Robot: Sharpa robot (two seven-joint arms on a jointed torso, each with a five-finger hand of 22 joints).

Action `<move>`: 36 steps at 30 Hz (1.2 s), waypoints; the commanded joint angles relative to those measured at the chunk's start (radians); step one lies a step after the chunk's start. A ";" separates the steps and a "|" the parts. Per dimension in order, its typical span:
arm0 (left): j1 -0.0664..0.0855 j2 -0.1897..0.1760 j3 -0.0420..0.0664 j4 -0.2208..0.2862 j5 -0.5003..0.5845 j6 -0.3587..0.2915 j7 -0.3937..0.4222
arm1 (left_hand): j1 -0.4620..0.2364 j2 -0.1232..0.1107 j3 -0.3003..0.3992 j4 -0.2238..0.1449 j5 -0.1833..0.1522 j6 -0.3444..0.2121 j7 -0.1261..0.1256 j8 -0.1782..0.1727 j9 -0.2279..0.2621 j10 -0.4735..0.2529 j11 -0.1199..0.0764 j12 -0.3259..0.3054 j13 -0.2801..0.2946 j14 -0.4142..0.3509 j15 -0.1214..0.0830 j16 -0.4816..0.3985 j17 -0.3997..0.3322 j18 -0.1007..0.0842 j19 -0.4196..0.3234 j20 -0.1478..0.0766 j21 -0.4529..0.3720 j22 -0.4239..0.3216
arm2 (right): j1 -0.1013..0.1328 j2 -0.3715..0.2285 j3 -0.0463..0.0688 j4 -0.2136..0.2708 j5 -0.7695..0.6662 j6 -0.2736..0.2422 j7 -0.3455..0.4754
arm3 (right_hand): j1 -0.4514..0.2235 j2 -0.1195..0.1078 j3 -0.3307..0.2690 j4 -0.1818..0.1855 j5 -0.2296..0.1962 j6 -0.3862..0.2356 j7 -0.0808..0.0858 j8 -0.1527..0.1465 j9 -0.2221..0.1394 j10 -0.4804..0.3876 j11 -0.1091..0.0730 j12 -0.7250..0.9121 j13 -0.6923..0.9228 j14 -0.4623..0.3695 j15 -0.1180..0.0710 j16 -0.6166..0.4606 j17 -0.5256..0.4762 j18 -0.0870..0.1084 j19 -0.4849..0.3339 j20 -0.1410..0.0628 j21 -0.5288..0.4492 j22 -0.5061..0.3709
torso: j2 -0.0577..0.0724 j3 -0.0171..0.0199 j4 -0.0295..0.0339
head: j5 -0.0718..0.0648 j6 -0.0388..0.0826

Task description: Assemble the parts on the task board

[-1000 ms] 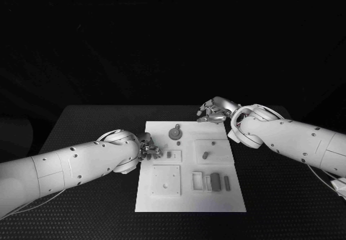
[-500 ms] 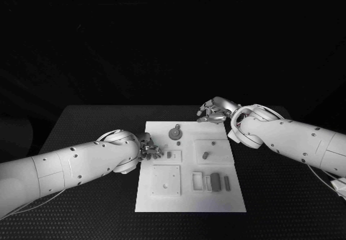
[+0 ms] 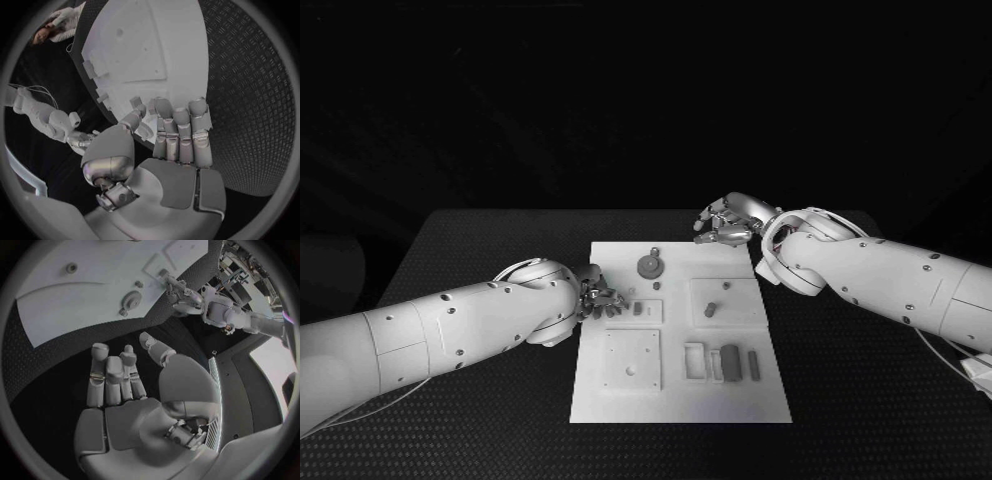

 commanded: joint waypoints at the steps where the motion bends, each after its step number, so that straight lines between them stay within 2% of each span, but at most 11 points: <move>1: -0.002 0.003 -0.002 0.001 0.003 -0.001 0.006 | 0.003 -0.006 0.003 0.007 -0.002 -0.006 -0.002 0.004 -0.001 -0.002 -0.001 0.007 -0.001 0.002 -0.007 0.007 -0.001 0.038 -0.001 -0.005 0.001 0.018 | -0.001 0.003 0.000 -0.001 -0.002 0.011 0.010 | 0.000 0.007 -0.003 -0.005 0.003 0.015 0.024 -0.006 0.002 -0.008 0.003 0.004 -0.001 -0.005 0.001 -0.005 -0.002 0.015 0.004 -0.003 -0.006 0.016 | 0.000 -0.0002 0.0013 | -0.001 0.000; 5: -0.002 0.005 -0.001 0.000 0.003 -0.004 0.006 | 0.007 -0.006 0.004 0.007 -0.002 -0.003 -0.003 0.007 -0.001 0.001 -0.003 0.009 -0.001 0.003 -0.008 0.009 0.000 0.038 0.001 -0.006 0.002 0.019 | -0.002 0.003 0.000 -0.001 -0.002 0.011 0.010 | 0.000 0.007 -0.003 -0.006 0.003 0.015 0.024 -0.006 0.002 -0.008 0.003 0.005 -0.001 -0.005 0.001 -0.005 -0.002 0.015 0.004 -0.003 -0.006 0.016 | -0.001 -0.0005 0.0005 | 0.001 -0.001; 8: -0.002 0.006 -0.001 0.000 0.003 -0.002 0.005 | 0.019 0.005 0.008 0.002 0.005 -0.001 -0.004 0.010 -0.001 0.002 -0.004 0.011 0.000 0.005 -0.009 0.011 0.000 0.039 0.003 -0.007 0.004 0.020 | -0.003 0.004 0.000 -0.001 -0.002 0.011 0.010 | 0.000 0.007 -0.003 -0.006 0.003 0.015 0.024 -0.006 0.002 -0.008 0.003 0.005 -0.001 -0.005 0.001 -0.005 -0.002 0.015 0.004 -0.003 -0.006 0.016 | 0.000 -0.0003 0.0001 | 0.001 -0.001; 9: -0.002 0.006 -0.001 0.000 0.003 0.000 0.003 | 0.026 0.012 0.009 -0.004 0.021 -0.002 -0.004 0.012 -0.001 0.002 -0.004 0.012 0.000 0.005 -0.009 0.012 0.000 0.038 0.003 -0.006 0.005 0.020 | -0.003 0.004 0.000 -0.001 -0.002 0.012 0.010 | 0.000 0.007 -0.003 -0.006 0.003 0.015 0.024 -0.006 0.002 -0.008 0.003 0.005 -0.001 -0.005 0.001 -0.005 -0.002 0.015 0.004 -0.003 -0.006 0.016 | 0.000 0.0001 -0.0006 | 0.001 -0.001; 11: -0.002 0.007 -0.001 -0.001 0.003 0.007 0.002 | 0.039 0.030 0.009 -0.023 0.074 -0.003 -0.003 0.015 -0.002 0.001 -0.004 0.013 0.000 0.004 -0.009 0.013 0.000 0.037 0.003 -0.006 0.007 0.021 | -0.003 0.004 0.000 -0.001 -0.002 0.012 0.010 | 0.000 0.007 -0.003 -0.006 0.003 0.015 0.024 -0.006 0.002 -0.008 0.003 0.005 -0.001 -0.005 0.001 -0.005 -0.002 0.015 0.004 -0.003 -0.006 0.016 | 0.000 0.0001 -0.0013 | 0.001 -0.001; 15: -0.002 0.007 -0.001 -0.004 0.003 0.013 -0.002 | 0.068 0.069 0.013 -0.068 0.130 -0.005 -0.002 0.020 -0.005 0.001 -0.003 0.015 -0.001 0.004 -0.008 0.015 -0.002 0.035 0.003 -0.005 0.010 0.021 | -0.003 0.003 0.000 -0.002 -0.002 0.012 0.010 | 0.000 0.008 -0.003 -0.006 0.003 0.015 0.024 -0.006 0.002 -0.008 0.003 0.005 -0.001 -0.005 0.001 -0.005 -0.002 0.015 0.004 -0.003 -0.006 0.016 | 0.001 -0.0002 -0.0008 | 0.001 -0.002; 18: -0.002 0.008 -0.001 -0.005 0.003 0.018 -0.003 | 0.077 0.080 0.017 -0.078 0.140 -0.005 -0.002 0.021 -0.006 0.001 -0.003 0.015 -0.001 0.004 -0.008 0.015 -0.002 0.035 0.003 -0.005 0.011 0.021 | -0.003 0.004 0.000 -0.002 -0.002 0.013 0.010 | 0.000 0.007 -0.003 -0.006 0.003 0.015 0.024 -0.006 0.002 -0.008 0.003 0.005 -0.001 -0.005 0.001 -0.005 -0.002 0.015 0.004 -0.003 -0.006 0.016 | 0.000 0.0002 0.0002 | 0.000 -0.003; 20: -0.002 0.009 -0.001 -0.005 0.003 0.021 -0.003 | 0.106 0.103 0.031 -0.101 0.172 -0.004 -0.002 0.023 -0.006 0.001 -0.002 0.016 -0.002 0.004 -0.008 0.016 -0.002 0.035 0.004 -0.005 0.013 0.021 | -0.003 0.004 0.000 -0.001 -0.002 0.013 0.010 | 0.000 0.008 -0.003 -0.006 0.003 0.015 0.024 -0.006 0.002 -0.008 0.003 0.005 -0.001 -0.005 0.001 -0.005 -0.002 0.015 0.004 -0.003 -0.006 0.016 | -0.001 0.0002 0.0005 | 0.000 -0.003; 24: -0.002 0.009 -0.001 -0.004 0.001 0.028 -0.004 | 0.140 0.123 0.043 -0.113 0.208 -0.003 -0.003 0.027 -0.008 0.003 -0.003 0.017 -0.002 0.005 -0.007 0.017 -0.003 0.034 0.004 -0.004 0.016 0.021 | -0.004 0.004 0.000 -0.002 -0.002 0.013 0.010 | 0.000 0.008 -0.003 -0.006 0.003 0.015 0.024 -0.006 0.002 -0.008 0.003 0.005 -0.002 -0.005 0.001 -0.005 -0.002 0.015 0.004 -0.003 -0.006 0.016 | 0.000 0.0001 0.0005 | 0.000 -0.005; 26: -0.002 0.009 -0.001 -0.005 0.000 0.031 -0.005 | 0.162 0.116 0.063 -0.107 0.188 0.000 -0.004 0.030 -0.009 0.004 -0.003 0.018 -0.003 0.006 -0.006 0.018 -0.003 0.034 0.004 -0.004 0.016 0.020 | -0.004 0.004 0.000 -0.002 -0.002 0.013 0.010 | 0.000 0.008 -0.003 -0.006 0.003 0.015 0.024 -0.006 0.002 -0.008 0.003 0.005 -0.002 -0.005 0.001 -0.005 -0.002 0.015 0.004 -0.003 -0.006 0.016 | 0.000 0.0003 -0.0001 | 0.000 -0.005; 36: -0.002 0.011 -0.001 -0.005 -0.016 0.036 -0.011 | 0.169 0.119 0.073 -0.106 0.185 0.002 -0.005 0.033 -0.010 0.006 -0.004 0.020 -0.003 0.008 -0.006 0.019 -0.003 0.033 0.006 -0.004 0.018 0.020 | -0.005 0.004 0.000 -0.002 -0.002 0.013 0.010 | -0.001 0.008 -0.003 -0.006 0.003 0.015 0.024 -0.006 0.002 -0.008 0.003 0.005 -0.002 -0.005 0.001 -0.005 -0.002 0.015 0.004 -0.003 -0.006 0.016 | 0.000 0.0003 -0.0002 | 0.000 -0.006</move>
